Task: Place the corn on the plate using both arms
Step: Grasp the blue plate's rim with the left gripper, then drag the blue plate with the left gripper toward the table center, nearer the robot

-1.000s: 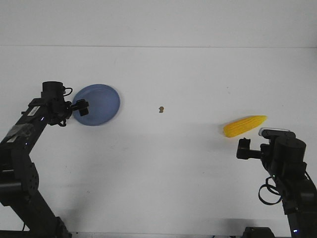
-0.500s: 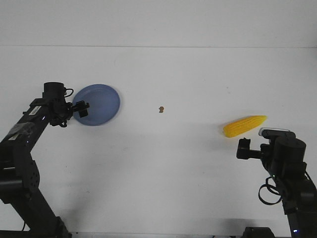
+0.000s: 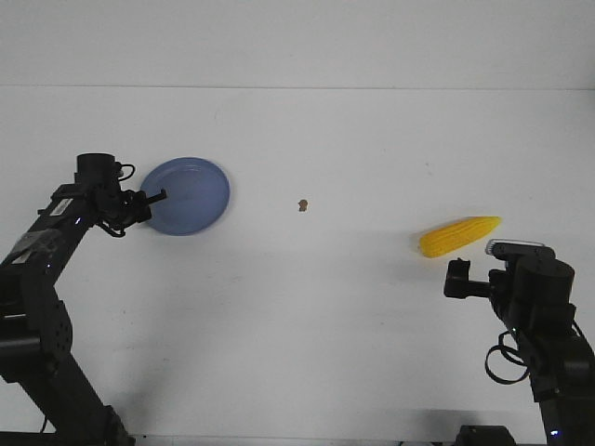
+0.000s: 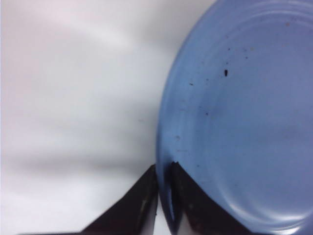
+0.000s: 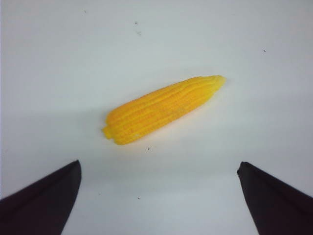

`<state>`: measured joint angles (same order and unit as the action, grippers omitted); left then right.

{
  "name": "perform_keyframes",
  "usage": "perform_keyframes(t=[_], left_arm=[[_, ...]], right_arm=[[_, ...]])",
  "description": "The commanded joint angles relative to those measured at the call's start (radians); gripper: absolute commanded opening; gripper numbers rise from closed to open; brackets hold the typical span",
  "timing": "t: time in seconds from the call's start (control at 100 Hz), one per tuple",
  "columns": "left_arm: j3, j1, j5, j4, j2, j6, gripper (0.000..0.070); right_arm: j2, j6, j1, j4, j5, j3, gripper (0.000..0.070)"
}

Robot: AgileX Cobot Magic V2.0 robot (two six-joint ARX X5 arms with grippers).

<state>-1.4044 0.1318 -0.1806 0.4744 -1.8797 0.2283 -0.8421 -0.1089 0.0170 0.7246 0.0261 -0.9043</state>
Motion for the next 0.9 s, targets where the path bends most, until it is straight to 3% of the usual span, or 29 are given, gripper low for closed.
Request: perform_keyframes(t=[0.0,0.41,0.56,0.89], left_arm=[[-0.016,0.008,-0.055,-0.004,0.028,0.006,0.0006],[-0.011,0.004,-0.284,0.045,0.259,0.046,0.0005],[0.045,-0.043,-0.288,0.075,0.346,0.046,0.0005],[0.381,-0.249,-0.289,-0.032,0.512,0.093,0.0006]], right_arm=[[-0.002,-0.007,0.002,-0.006,-0.001,-0.015,0.0675],[-0.002,-0.007,0.002,-0.006,-0.001,-0.015,0.0675],[-0.002,-0.007,0.002,-0.006,-0.001,-0.015,0.0675],[-0.002,-0.007,0.002,-0.006,-0.001,-0.015,0.0675]])
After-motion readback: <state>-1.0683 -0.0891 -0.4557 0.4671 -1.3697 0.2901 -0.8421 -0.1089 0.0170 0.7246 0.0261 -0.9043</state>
